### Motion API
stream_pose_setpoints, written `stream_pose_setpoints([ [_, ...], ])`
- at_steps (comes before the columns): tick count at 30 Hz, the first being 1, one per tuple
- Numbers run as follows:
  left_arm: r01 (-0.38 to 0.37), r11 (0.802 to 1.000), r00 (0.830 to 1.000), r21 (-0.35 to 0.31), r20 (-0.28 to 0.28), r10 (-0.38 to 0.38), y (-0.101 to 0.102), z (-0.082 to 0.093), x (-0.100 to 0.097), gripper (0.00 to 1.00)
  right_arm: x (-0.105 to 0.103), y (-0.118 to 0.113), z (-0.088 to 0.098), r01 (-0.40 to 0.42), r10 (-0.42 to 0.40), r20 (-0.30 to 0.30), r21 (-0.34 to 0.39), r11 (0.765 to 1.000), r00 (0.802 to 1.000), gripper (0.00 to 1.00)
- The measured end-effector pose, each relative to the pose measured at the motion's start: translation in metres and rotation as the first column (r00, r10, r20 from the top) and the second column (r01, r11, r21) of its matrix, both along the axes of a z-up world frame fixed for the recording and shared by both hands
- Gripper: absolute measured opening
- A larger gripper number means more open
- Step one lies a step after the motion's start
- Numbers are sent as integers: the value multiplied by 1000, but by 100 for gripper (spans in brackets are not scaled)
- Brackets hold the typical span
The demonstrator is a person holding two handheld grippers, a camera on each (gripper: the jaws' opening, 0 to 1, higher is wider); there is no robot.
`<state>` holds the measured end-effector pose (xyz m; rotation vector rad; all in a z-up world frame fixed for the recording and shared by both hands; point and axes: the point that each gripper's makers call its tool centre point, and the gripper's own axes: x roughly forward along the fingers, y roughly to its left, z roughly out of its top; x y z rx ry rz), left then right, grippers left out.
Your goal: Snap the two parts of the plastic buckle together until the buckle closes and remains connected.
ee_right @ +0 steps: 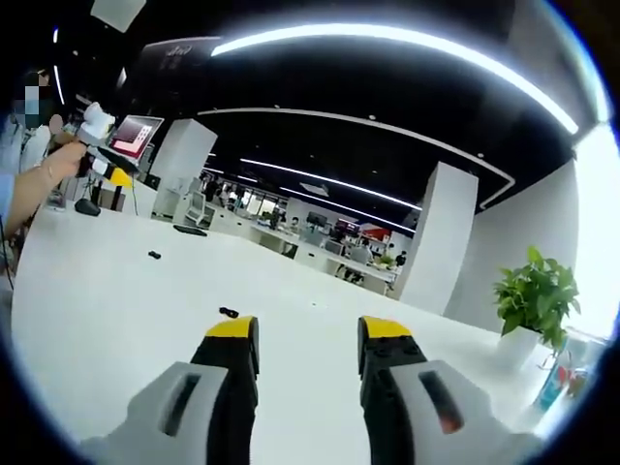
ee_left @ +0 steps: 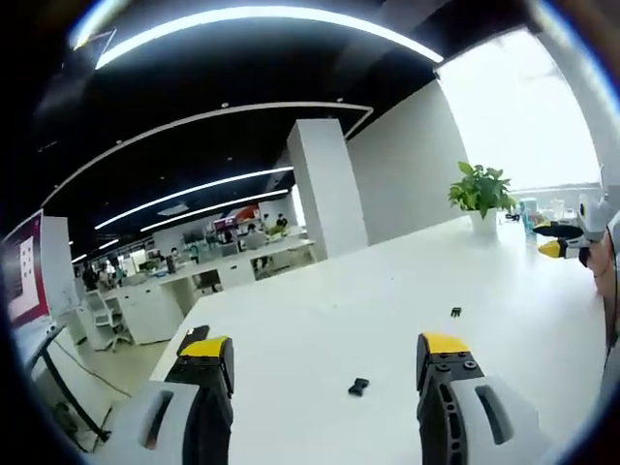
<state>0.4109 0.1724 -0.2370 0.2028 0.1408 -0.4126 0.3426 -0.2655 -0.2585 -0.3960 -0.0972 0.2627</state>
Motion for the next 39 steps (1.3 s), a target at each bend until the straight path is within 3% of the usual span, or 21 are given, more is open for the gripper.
stream_pose_setpoints([
  [16,82,988,987,128,-145,-63,-12,-17,23,72,0,1,-2,-8,8,-11,-11,1000,1000,40],
  [23,129,964,973,233,-219,-77,-15,-24,33,70,0,3,-3,-10,10,-14,-16,1000,1000,40],
  [34,199,947,950,251,-285,-124,-27,-33,47,68,2,4,-4,-11,11,-17,-17,1000,1000,39],
  [39,230,928,937,294,-326,-129,-28,-43,56,68,2,4,-2,-11,11,-6,-11,1000,1000,39],
])
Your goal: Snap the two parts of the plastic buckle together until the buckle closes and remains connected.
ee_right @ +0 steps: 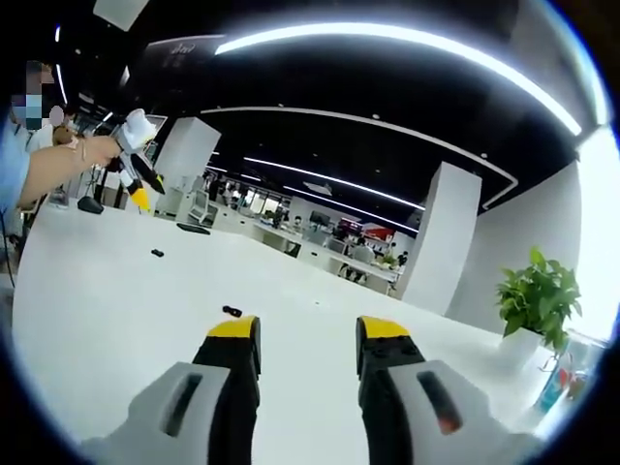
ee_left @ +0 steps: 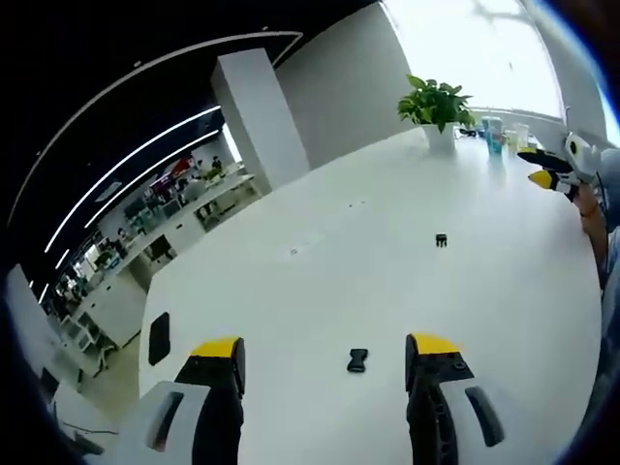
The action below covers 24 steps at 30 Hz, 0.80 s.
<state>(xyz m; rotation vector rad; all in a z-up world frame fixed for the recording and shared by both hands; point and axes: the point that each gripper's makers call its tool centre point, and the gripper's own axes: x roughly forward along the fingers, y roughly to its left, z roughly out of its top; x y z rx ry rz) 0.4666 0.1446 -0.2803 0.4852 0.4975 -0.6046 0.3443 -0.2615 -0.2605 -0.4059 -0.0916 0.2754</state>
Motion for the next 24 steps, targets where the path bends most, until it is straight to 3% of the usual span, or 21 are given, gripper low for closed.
stream_pose_setpoints([
  [14,65,996,986,69,-158,-54,-11,-41,16,60,2,2,-3,-9,9,-12,-9,1000,1000,39],
  [24,74,992,973,102,-224,-50,-10,-63,18,59,2,6,-4,-23,23,-16,-10,1000,1000,39],
])
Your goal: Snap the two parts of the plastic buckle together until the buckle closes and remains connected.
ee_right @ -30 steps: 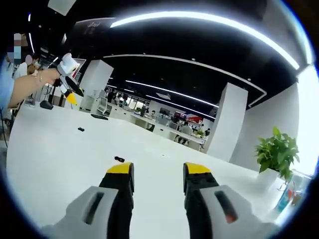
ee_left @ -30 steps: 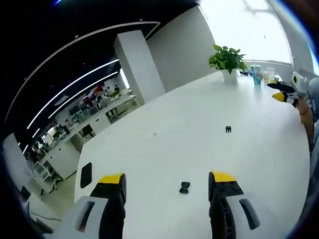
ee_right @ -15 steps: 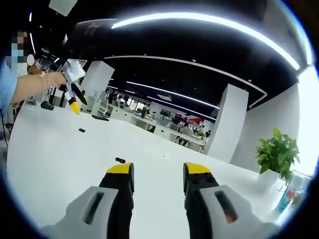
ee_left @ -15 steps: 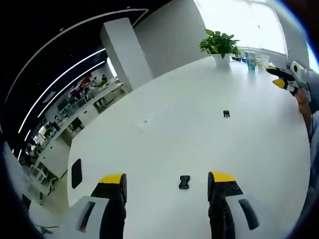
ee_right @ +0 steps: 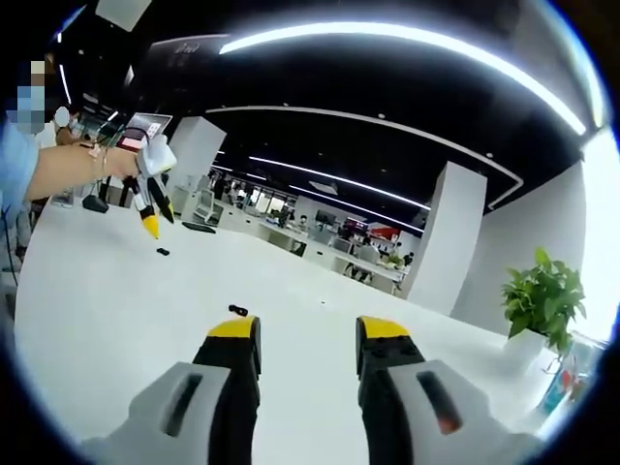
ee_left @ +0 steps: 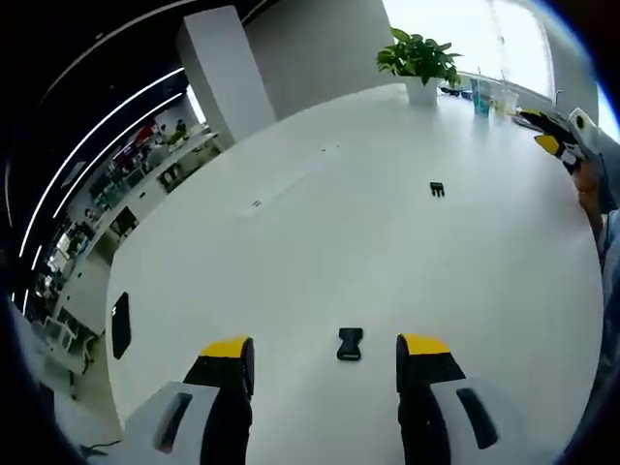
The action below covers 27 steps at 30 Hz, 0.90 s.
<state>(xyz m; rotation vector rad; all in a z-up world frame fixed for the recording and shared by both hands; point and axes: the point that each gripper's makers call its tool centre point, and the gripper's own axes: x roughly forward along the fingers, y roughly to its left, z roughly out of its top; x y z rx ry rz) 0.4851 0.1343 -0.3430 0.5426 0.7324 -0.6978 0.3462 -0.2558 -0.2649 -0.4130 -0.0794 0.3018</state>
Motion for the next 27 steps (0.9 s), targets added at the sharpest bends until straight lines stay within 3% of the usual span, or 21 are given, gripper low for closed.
stream_pose_setpoints([
  [22,13,1000,994,28,-109,-10,10,-23,-3,56,4,-4,-13,23,-22,-56,5,1000,998,37],
  [27,32,999,992,-3,-119,-32,-1,-24,1,54,3,-5,-13,30,-29,-60,3,1000,998,36],
])
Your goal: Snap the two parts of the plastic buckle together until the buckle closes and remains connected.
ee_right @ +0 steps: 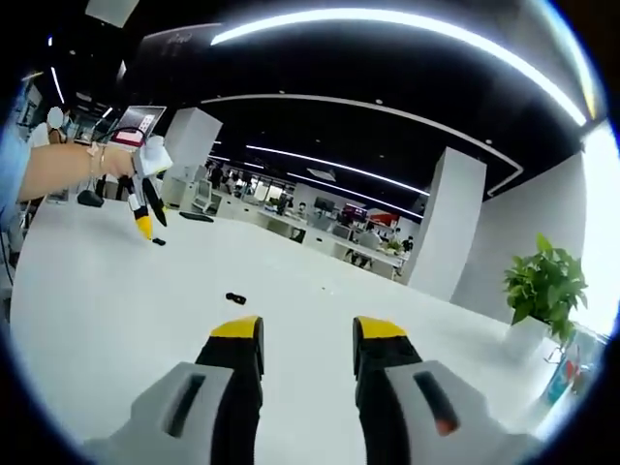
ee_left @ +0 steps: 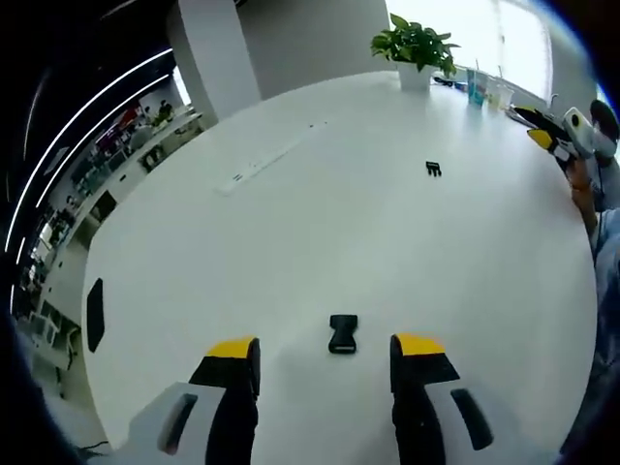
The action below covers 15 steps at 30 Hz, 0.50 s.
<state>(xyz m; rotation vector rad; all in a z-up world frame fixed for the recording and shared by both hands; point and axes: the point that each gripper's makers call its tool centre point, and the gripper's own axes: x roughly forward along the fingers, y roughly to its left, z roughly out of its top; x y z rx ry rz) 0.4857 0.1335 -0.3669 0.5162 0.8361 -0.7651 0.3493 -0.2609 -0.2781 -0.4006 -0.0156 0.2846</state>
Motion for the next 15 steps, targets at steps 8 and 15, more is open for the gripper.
stream_pose_setpoints([
  [8,25,1000,999,-4,-43,-25,-8,-11,-3,48,1,0,-1,3,-3,-6,-7,1000,1000,36],
  [15,27,1000,996,-13,-86,-28,-7,-15,2,41,2,0,-2,2,-2,-8,-12,1000,1000,36],
])
